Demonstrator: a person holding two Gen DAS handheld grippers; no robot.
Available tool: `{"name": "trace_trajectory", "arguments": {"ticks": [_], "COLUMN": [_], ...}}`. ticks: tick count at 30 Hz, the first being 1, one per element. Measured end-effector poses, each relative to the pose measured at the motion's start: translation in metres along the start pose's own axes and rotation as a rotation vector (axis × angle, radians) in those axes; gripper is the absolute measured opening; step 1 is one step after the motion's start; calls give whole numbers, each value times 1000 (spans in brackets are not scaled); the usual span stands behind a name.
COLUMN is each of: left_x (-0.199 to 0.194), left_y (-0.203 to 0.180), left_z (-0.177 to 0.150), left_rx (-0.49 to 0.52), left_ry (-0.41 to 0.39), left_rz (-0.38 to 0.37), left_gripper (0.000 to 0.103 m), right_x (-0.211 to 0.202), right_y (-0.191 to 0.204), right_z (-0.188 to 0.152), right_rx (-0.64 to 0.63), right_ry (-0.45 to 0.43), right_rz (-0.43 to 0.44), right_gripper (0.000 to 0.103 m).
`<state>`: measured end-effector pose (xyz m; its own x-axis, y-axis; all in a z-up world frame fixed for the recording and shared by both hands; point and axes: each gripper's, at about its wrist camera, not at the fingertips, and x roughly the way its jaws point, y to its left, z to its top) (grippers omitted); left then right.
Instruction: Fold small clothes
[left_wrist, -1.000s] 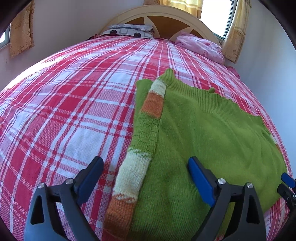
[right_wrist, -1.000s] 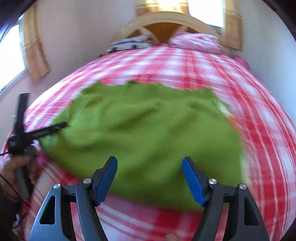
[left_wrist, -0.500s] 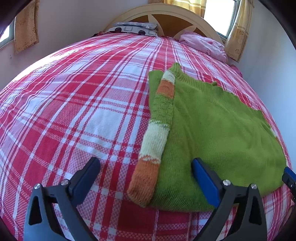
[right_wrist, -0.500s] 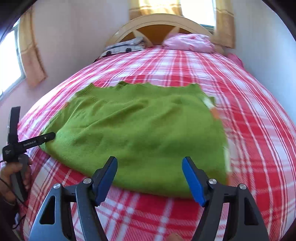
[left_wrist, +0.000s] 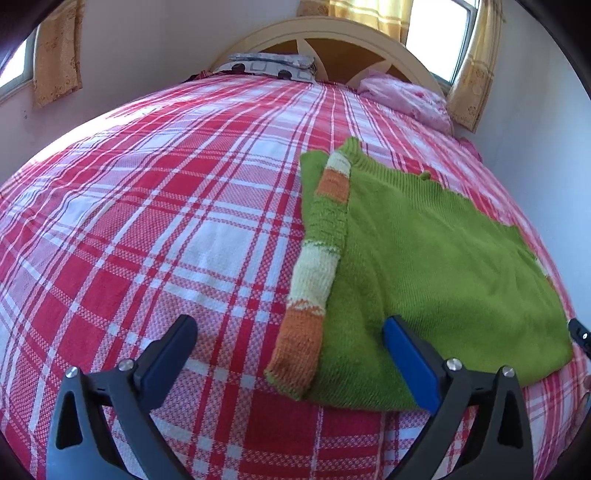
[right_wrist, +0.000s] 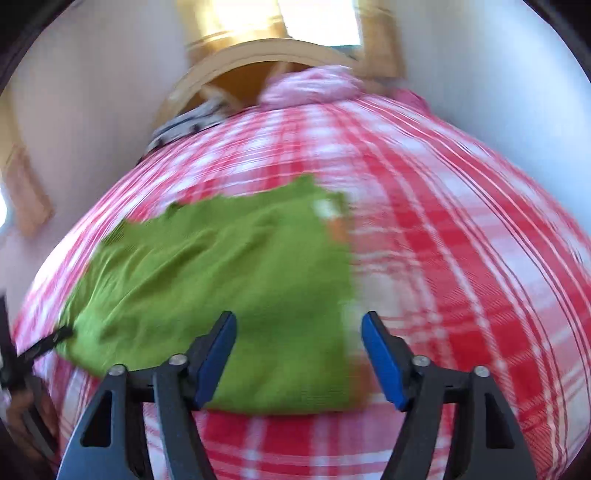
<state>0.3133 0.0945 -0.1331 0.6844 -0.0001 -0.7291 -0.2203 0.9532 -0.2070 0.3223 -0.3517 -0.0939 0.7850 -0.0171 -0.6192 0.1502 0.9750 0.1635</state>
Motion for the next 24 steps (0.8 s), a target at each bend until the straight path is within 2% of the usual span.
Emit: {"name": "trace_trajectory", "arguments": {"ticks": [1, 3, 5, 6, 7, 8, 11, 15, 19, 20, 22, 23, 24], "left_x": [-3, 0, 5, 5, 6, 8, 6, 1, -1, -1, -3, -4, -4], "left_y": [7, 16, 12, 5, -3, -10, -21, -14, -13, -15, -15, -14, -13], "left_z": [0, 3, 6, 5, 4, 3, 0, -6, -8, -9, -10, -11, -11], "left_rx": [-35, -76, -57, -22, 19, 60, 129, 126, 125, 133, 136, 136, 138], "left_ry": [-11, -3, 11, 14, 24, 35, 38, 50, 52, 51, 50, 49, 46], "left_rz": [-35, -95, -123, -141, -158, -170, -137, -133, -138, -133, -132, -133, -133], "left_gripper": [100, 96, 86, 81, 62, 33, 17, 16, 16, 16, 16, 17, 19], "right_x": [2, 9, 13, 13, 12, 12, 6, -2, 9, 11, 7, 5, -2], "right_y": [-9, -21, -30, -30, -26, -24, -14, -20, -31, -31, -30, -29, -25], "right_z": [0, -4, -10, -11, -12, -13, -16, -24, -21, -20, -17, -16, -15], "right_rx": [6, 18, 51, 52, 47, 40, -13, -20, 16, 29, 34, 28, 13], "right_ry": [14, 66, 105, 100, 94, 91, 92, 106, 95, 94, 88, 80, 59], "right_rz": [-7, 10, 70, 103, 119, 141, 132, 145, 161, 163, 126, 108, 82], "right_gripper": [59, 44, 42, 33, 23, 8, 7, 6, 7, 10, 27, 40, 46]}}
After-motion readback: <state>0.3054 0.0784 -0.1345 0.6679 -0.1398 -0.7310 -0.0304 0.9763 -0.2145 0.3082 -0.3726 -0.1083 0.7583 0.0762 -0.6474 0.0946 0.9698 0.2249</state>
